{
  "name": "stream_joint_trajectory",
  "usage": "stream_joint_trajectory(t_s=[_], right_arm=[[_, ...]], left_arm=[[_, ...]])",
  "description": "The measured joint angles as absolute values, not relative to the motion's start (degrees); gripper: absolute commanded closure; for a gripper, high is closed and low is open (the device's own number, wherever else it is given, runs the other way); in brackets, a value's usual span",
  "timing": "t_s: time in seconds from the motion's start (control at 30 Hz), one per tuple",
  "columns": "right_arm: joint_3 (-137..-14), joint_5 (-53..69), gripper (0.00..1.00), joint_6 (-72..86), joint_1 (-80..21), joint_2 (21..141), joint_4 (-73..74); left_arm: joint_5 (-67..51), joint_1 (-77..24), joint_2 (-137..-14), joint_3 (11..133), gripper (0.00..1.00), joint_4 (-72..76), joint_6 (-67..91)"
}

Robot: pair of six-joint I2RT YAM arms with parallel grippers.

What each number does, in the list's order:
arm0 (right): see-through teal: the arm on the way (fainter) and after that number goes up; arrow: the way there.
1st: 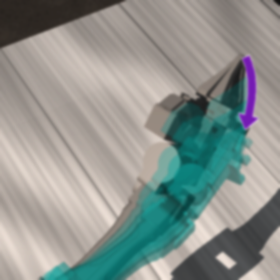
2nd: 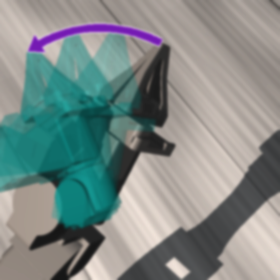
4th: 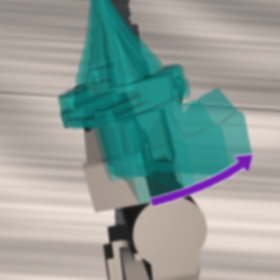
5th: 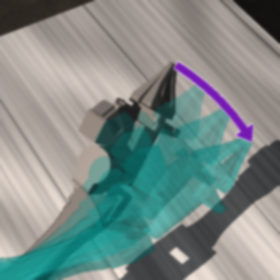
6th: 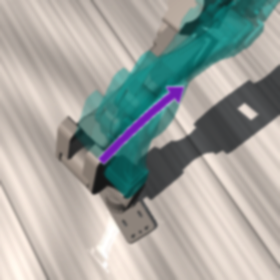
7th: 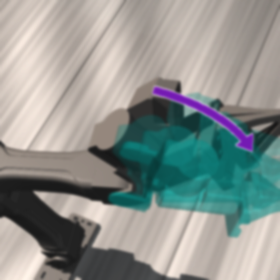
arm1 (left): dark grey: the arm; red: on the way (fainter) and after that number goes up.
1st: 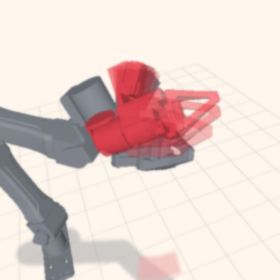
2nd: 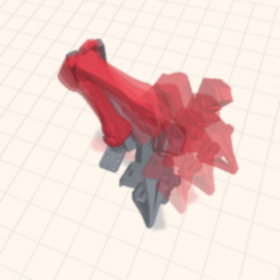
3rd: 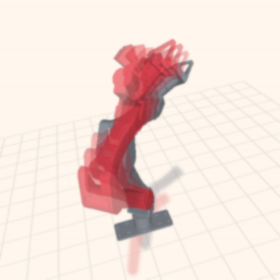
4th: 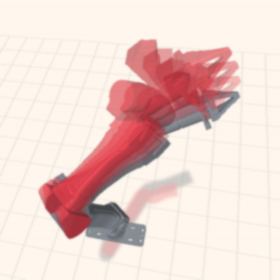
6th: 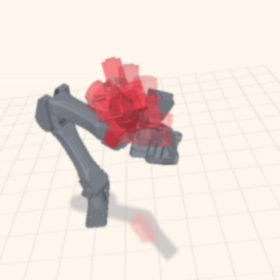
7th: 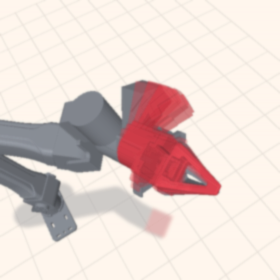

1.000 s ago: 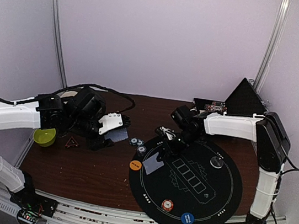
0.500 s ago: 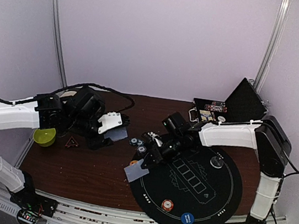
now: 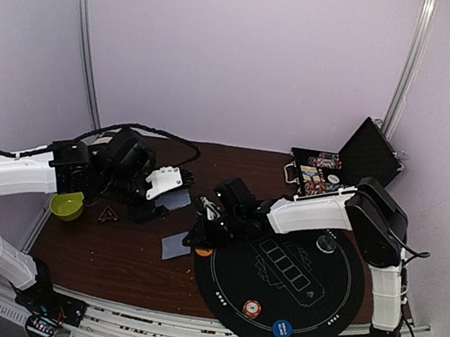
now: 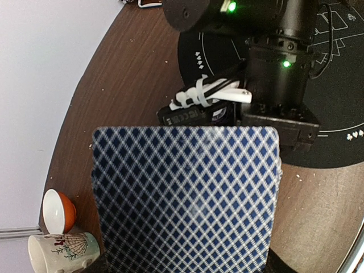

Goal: Distribute texas hold em gaming equipment
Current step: Distribute the poker card in the big blind area, then pick up the poker card from the face-down deck piles.

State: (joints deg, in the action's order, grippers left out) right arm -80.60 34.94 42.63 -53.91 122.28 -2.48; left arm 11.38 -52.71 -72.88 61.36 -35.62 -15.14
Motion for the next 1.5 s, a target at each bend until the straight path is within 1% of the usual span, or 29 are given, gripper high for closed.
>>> stream_joint_trajectory(t_s=[0.07,0.13,0.17,0.27,0.33,0.43,0.53,0.6,0.63,0.67,0.8,0.9,1.03,1.13,1.27,1.4,1.5], right_arm=[[-82.56,33.95,1.0,42.37,-54.28,124.11,-1.48],[-83.74,32.86,0.9,42.0,-54.61,125.38,-0.32],[-83.96,32.14,0.83,41.85,-54.68,125.56,0.3],[-84.33,30.65,0.69,41.67,-54.74,125.6,1.74],[-84.77,29.82,0.62,41.01,-54.78,125.58,2.57],[-85.01,28.4,0.57,40.32,-54.78,124.95,4.1],[-84.95,27.73,0.56,39.35,-54.43,122.89,5.98],[-84.27,27.53,0.52,38.76,-54.08,120.31,6.63],[-83.57,27.49,0.48,38.5,-53.89,118.63,7.05],[-82.72,27.44,0.4,37.78,-53.6,116.53,7.53],[-81.78,27.68,0.23,32.62,-52.07,107.94,12.23],[-81.65,27.24,0.01,28.95,-50.41,101.95,16.08],[-80.09,27.49,0.0,25.43,-47.59,95.48,17.47],[-80.34,29.56,0.0,24.73,-47.4,95.24,14.22],[-83.13,32.95,0.03,25.26,-49.1,99.24,9.85],[-88.09,34.24,0.04,25.45,-50.0,105.12,8.49],[-90.3,35.14,0.08,25.65,-50.19,108.2,8.21]], left_arm=[[11.4,-52.71,-72.88,61.36,0.38,-35.64,-15.14],[11.4,-52.71,-72.88,61.36,0.38,-35.62,-15.14],[11.42,-52.71,-72.88,61.36,0.38,-35.64,-15.14],[11.44,-52.71,-72.88,61.36,0.38,-35.62,-15.14],[11.44,-52.71,-72.88,61.36,0.38,-35.62,-15.14],[11.44,-52.71,-72.88,61.36,0.38,-35.64,-15.14],[11.44,-52.71,-72.88,61.36,0.38,-35.64,-15.14],[11.49,-52.71,-72.88,61.36,0.38,-35.64,-15.14],[11.49,-52.71,-72.88,61.36,0.38,-35.66,-15.14],[11.49,-52.71,-72.88,61.36,0.38,-35.66,-15.14],[11.46,-52.71,-72.64,61.36,0.38,-35.77,-15.14],[11.42,-52.71,-72.53,61.36,0.38,-35.9,-15.16],[11.35,-52.71,-72.51,61.36,0.38,-36.03,-15.18],[11.33,-52.71,-72.51,61.36,0.38,-36.03,-15.38],[11.31,-52.71,-72.49,61.36,0.38,-36.05,-15.53],[11.07,-52.71,-72.4,61.36,0.38,-36.05,-15.53],[10.87,-52.71,-72.38,61.36,0.38,-36.05,-15.55]])
